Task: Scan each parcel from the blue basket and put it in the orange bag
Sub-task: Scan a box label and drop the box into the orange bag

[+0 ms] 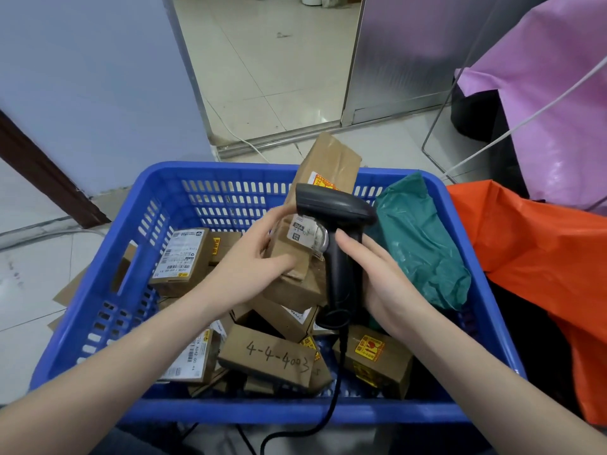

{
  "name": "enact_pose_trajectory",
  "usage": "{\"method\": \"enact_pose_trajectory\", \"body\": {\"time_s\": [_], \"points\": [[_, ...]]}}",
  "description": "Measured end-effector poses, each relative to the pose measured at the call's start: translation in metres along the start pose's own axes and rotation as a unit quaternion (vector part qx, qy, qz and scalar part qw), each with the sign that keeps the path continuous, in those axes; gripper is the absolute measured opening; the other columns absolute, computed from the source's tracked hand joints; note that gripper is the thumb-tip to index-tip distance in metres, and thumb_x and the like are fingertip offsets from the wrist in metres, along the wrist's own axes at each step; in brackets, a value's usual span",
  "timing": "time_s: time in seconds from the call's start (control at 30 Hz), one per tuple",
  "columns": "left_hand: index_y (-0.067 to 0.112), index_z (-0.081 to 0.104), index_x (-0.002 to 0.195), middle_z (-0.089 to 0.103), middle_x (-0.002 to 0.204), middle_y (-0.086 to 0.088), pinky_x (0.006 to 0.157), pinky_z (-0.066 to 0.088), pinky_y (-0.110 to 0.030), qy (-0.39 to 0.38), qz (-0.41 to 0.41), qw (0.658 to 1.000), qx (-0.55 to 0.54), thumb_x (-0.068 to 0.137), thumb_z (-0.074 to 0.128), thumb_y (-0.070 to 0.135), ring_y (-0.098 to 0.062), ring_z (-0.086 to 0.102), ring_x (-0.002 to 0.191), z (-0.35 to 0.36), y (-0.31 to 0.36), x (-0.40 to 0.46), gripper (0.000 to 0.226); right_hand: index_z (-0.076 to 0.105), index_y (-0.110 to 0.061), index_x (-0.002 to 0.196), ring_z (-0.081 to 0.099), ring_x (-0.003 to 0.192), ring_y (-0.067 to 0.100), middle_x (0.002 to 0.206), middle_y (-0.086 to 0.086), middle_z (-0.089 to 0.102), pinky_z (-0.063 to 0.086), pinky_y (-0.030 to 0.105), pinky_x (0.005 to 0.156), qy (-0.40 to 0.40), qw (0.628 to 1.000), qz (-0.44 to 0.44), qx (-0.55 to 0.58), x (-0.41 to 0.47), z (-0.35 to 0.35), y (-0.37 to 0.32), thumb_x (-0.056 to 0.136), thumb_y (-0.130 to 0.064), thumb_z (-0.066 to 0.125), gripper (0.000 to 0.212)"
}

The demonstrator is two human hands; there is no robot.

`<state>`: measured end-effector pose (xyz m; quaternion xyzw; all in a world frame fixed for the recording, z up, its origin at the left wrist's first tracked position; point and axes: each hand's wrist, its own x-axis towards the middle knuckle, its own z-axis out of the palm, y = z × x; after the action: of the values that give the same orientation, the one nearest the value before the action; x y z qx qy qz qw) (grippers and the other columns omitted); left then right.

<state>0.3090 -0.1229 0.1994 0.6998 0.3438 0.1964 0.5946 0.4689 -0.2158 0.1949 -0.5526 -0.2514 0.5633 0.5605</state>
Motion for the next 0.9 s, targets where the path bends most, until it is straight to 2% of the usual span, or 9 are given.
{"method": "enact_pose_trajectory", "body": {"time_s": [0.1, 0.2, 0.27, 0.33, 0.47, 0.57, 0.7, 0.8, 0.9], "points": [[0.040, 0.056, 0.105, 0.051, 0.129, 0.016, 0.098, 0.045, -0.031, 0.022, -0.010, 0.999, 0.032, 0.079, 0.059, 0.026, -0.006, 0.048, 0.123, 0.011, -0.003, -0.002, 0.030, 0.065, -0.028, 0.118, 0.062, 0.113, 0.014, 0.117, -0.004, 0.069, 0.044, 0.041, 0.104, 0.010, 1.000, -0.002, -0.024, 0.002, 0.005, 0.003, 0.076, -0.050, 0.069, 0.047], [0.039, 0.066, 0.093, 0.038, 0.134, 0.020, 0.103, 0.028, -0.014, -0.019, -0.043, 0.998, 0.040, 0.086, 0.061, 0.045, 0.015, 0.030, 0.126, 0.017, -0.003, -0.005, 0.011, 0.067, -0.036, 0.111, 0.058, 0.116, 0.012, 0.126, -0.006, 0.061, 0.046, 0.035, 0.101, 0.004, 0.997, 0.005, -0.073, 0.002, 0.010, 0.006, 0.078, -0.056, 0.062, 0.039], [0.044, 0.071, 0.086, 0.038, 0.128, 0.026, 0.108, 0.028, -0.016, -0.023, -0.043, 0.998, 0.038, 0.079, 0.057, 0.062, 0.021, 0.031, 0.120, 0.019, -0.002, -0.007, 0.024, 0.061, -0.041, 0.105, 0.054, 0.108, 0.000, 0.130, -0.012, 0.048, 0.048, 0.012, 0.082, 0.000, 0.996, 0.019, -0.089, 0.001, 0.013, 0.010, 0.089, -0.050, 0.055, 0.019], [0.048, 0.072, 0.079, 0.039, 0.126, 0.028, 0.112, 0.030, -0.029, 0.004, -0.036, 0.997, 0.062, 0.066, 0.057, 0.073, 0.016, 0.033, 0.122, 0.021, -0.002, -0.008, 0.032, 0.053, -0.041, 0.112, 0.050, 0.096, -0.008, 0.130, -0.012, 0.044, 0.045, 0.002, 0.059, -0.005, 0.995, 0.049, -0.082, -0.002, 0.015, 0.014, 0.094, -0.045, 0.048, 0.020], [0.037, 0.072, 0.092, 0.040, 0.131, 0.020, 0.108, 0.034, -0.026, 0.045, -0.023, 0.997, 0.066, 0.063, 0.066, 0.074, 0.010, 0.036, 0.123, 0.021, -0.005, -0.004, 0.047, 0.049, -0.033, 0.133, 0.050, 0.123, 0.012, 0.135, -0.006, 0.053, 0.046, 0.036, 0.094, 0.004, 0.996, 0.015, -0.089, -0.001, 0.013, 0.018, 0.068, -0.061, 0.047, 0.071], [0.031, 0.071, 0.103, 0.041, 0.132, 0.017, 0.103, 0.038, -0.028, 0.062, -0.026, 0.997, 0.032, 0.059, 0.065, 0.070, 0.000, 0.040, 0.125, 0.019, 0.000, -0.003, 0.059, 0.057, -0.037, 0.126, 0.048, 0.127, 0.015, 0.134, -0.008, 0.054, 0.037, 0.045, 0.107, 0.057, 0.993, -0.047, -0.094, 0.002, 0.009, 0.009, 0.067, -0.041, 0.056, 0.060], [0.037, 0.072, 0.085, 0.061, 0.106, 0.014, 0.089, 0.042, -0.026, 0.081, -0.020, 0.994, -0.076, 0.062, 0.070, 0.057, -0.005, 0.057, 0.107, 0.015, 0.008, -0.005, 0.030, 0.052, -0.027, 0.124, 0.061, 0.108, 0.020, 0.119, 0.004, 0.058, 0.051, 0.042, 0.094, 0.137, 0.988, -0.061, -0.019, 0.006, 0.002, 0.005, 0.063, -0.011, 0.070, 0.066], [0.030, 0.067, 0.098, 0.070, 0.098, 0.014, 0.084, 0.047, -0.023, 0.078, -0.017, 0.992, -0.102, 0.068, 0.075, 0.053, -0.004, 0.063, 0.101, 0.013, 0.010, -0.006, 0.038, 0.049, -0.008, 0.132, 0.067, 0.098, 0.019, 0.114, 0.015, 0.063, 0.057, 0.028, 0.083, 0.142, 0.987, -0.019, 0.078, 0.008, -0.003, 0.006, 0.078, 0.012, 0.063, 0.059], [0.025, 0.062, 0.099, 0.073, 0.087, 0.015, 0.070, 0.049, -0.016, 0.075, -0.022, 0.986, -0.147, 0.070, 0.067, 0.043, -0.001, 0.067, 0.087, 0.012, 0.014, -0.010, 0.035, 0.056, -0.009, 0.128, 0.069, 0.092, 0.014, 0.114, 0.013, 0.069, 0.057, 0.027, 0.078, 0.108, 0.992, -0.009, 0.067, 0.009, -0.010, 0.000, 0.084, 0.006, 0.059, 0.047]]}}
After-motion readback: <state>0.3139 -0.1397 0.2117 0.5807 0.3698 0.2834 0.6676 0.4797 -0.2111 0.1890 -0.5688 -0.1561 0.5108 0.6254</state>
